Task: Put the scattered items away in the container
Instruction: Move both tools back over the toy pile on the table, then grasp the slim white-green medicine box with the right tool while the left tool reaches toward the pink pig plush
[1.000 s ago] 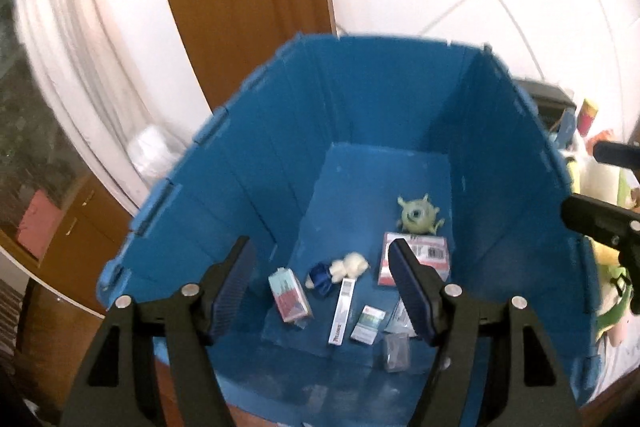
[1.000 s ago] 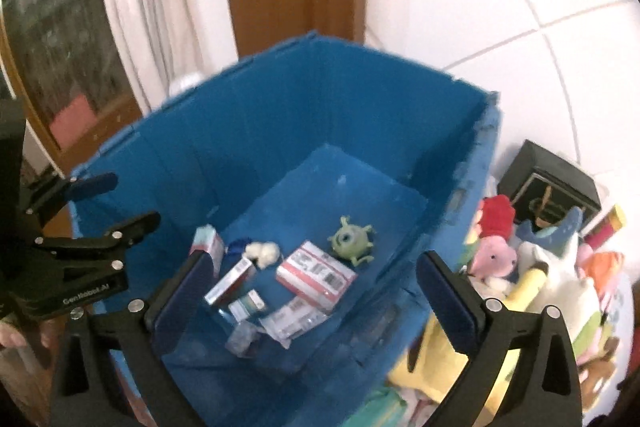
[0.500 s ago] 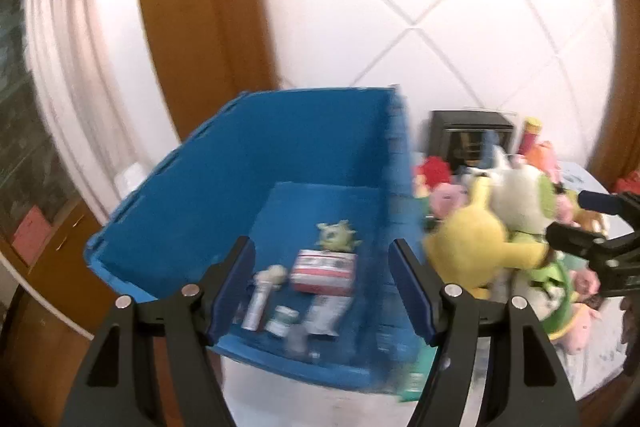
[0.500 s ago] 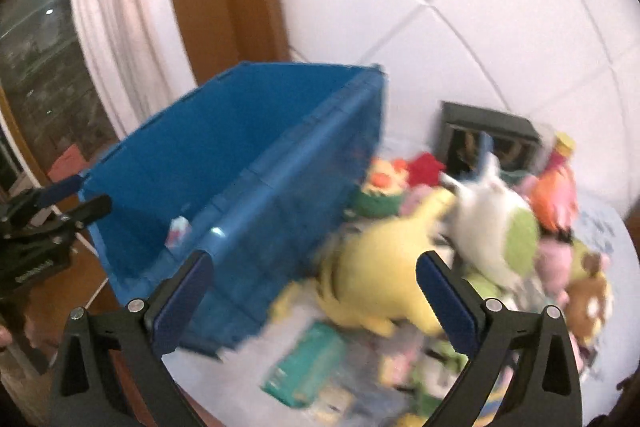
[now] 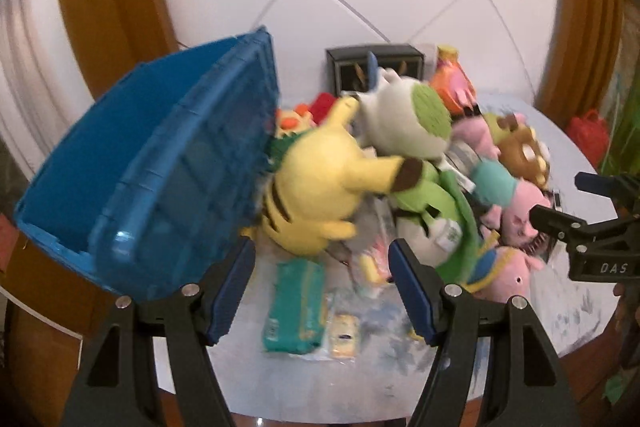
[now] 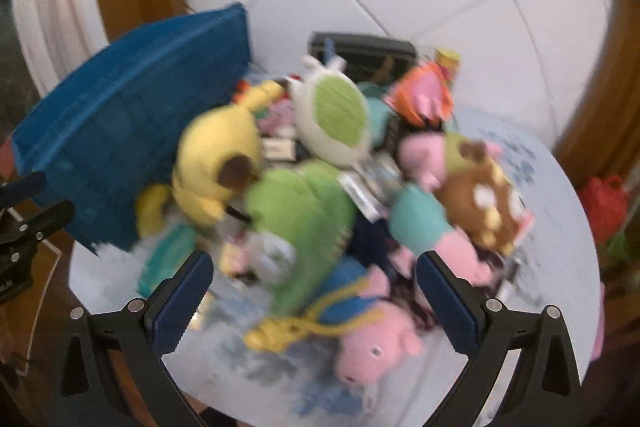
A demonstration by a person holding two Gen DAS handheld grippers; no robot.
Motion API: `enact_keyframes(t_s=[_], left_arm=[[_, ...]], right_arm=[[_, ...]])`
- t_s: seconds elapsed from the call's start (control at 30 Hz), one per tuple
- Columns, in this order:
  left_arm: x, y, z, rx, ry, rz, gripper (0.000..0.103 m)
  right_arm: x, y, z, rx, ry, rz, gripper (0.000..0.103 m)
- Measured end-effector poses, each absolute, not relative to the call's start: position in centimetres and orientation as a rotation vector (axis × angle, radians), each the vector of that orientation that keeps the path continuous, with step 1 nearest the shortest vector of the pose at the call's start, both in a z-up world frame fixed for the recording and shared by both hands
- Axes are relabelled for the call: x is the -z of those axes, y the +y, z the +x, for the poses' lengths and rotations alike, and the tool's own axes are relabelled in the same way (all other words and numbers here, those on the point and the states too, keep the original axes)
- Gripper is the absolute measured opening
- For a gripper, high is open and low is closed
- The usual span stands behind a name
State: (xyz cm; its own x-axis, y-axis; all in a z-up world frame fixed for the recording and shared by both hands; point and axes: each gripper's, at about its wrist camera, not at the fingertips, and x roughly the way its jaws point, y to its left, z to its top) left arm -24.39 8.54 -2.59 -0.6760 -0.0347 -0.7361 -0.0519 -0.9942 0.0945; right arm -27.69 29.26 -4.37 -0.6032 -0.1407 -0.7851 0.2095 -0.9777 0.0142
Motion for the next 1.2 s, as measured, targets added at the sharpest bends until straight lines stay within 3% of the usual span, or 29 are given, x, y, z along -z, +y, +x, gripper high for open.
enact_keyframes(t_s=[0.73,1.2], left_arm=[[7.4,18.9,-31.0,-2.661,0.23,-1.319,0.069],[14.7,28.6,-29.6,-2.725,0.03,-1.56,0.069]], right_arm=[[9.1,48.1,-27.6,2.879,-0.121,1.538,0.103],[17.5,59.3,-30.7,2.655,-0.204,1.644,0.103]])
